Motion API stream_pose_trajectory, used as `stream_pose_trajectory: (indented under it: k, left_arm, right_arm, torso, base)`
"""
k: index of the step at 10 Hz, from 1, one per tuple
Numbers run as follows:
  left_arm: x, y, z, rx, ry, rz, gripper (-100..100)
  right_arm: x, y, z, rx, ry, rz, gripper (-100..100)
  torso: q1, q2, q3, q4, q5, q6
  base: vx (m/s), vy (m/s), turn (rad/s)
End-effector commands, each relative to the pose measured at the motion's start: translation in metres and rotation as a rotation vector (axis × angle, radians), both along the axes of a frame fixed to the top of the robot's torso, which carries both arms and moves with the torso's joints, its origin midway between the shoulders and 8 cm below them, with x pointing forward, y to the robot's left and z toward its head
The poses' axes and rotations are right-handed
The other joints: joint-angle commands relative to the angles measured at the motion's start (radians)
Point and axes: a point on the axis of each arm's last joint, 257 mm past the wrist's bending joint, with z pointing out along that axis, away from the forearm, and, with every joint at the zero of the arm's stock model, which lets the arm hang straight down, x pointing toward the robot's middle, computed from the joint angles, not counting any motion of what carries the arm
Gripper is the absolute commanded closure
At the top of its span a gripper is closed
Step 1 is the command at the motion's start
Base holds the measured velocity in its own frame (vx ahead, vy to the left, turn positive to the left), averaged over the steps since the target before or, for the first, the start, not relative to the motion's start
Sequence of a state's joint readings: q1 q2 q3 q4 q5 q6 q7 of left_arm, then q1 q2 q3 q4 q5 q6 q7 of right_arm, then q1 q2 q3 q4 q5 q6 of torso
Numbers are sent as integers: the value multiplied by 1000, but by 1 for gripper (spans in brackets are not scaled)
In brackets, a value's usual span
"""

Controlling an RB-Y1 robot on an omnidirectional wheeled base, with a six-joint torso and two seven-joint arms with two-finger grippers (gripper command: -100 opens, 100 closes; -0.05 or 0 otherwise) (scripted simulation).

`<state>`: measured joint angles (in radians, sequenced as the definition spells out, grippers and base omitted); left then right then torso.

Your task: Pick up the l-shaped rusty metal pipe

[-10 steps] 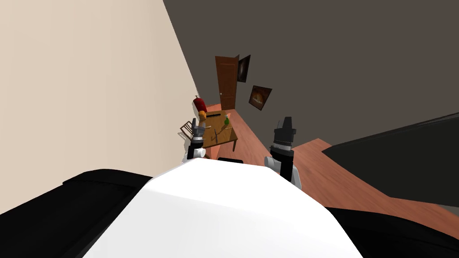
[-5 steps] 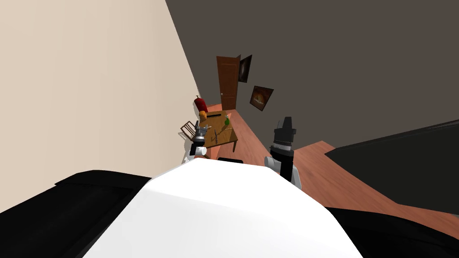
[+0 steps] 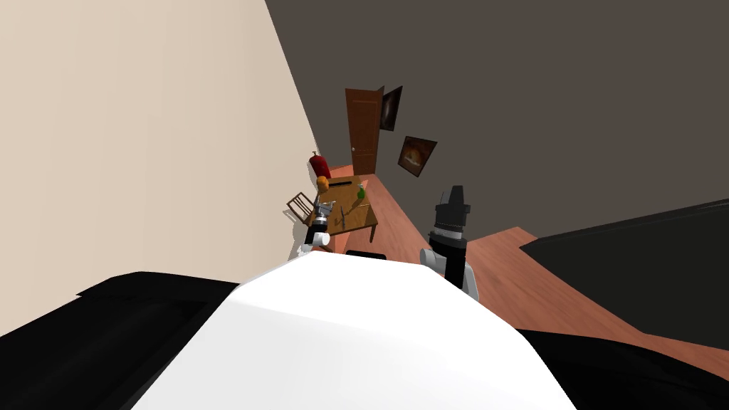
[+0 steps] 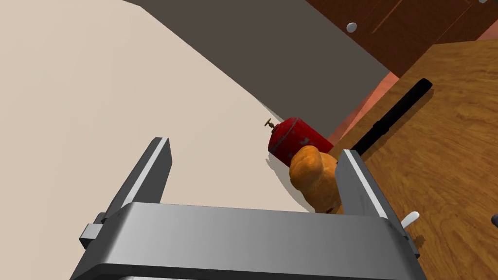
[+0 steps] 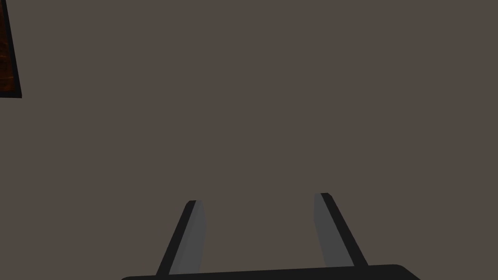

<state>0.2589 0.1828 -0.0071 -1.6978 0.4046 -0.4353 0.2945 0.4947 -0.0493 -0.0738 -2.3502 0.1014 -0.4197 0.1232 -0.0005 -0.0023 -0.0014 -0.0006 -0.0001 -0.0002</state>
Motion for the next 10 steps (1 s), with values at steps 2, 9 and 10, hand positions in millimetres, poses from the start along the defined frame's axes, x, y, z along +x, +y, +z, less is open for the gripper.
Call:
stream_pose_trajectory:
  k: [2, 9, 10]
  left_arm:
    - [14, 3, -24, -98, 50, -14, -100]
    - [32, 8, -88, -283, 173, -19, -100]
    - [37, 7, -102, -345, 199, -22, -100]
  right_arm:
    - [0, 0, 0, 0, 0, 0, 0]
    - [0, 0, 0, 0, 0, 0, 0]
    - [0, 0, 0, 0, 0, 0, 0]
  torso:
    - [0, 0, 0, 0, 0, 0]
    - [0, 0, 0, 0, 0, 0]
    - [0, 0, 0, 0, 0, 0]
  base:
    - [33, -17, 27]
    - [25, -14, 24]
    - [27, -11, 36]
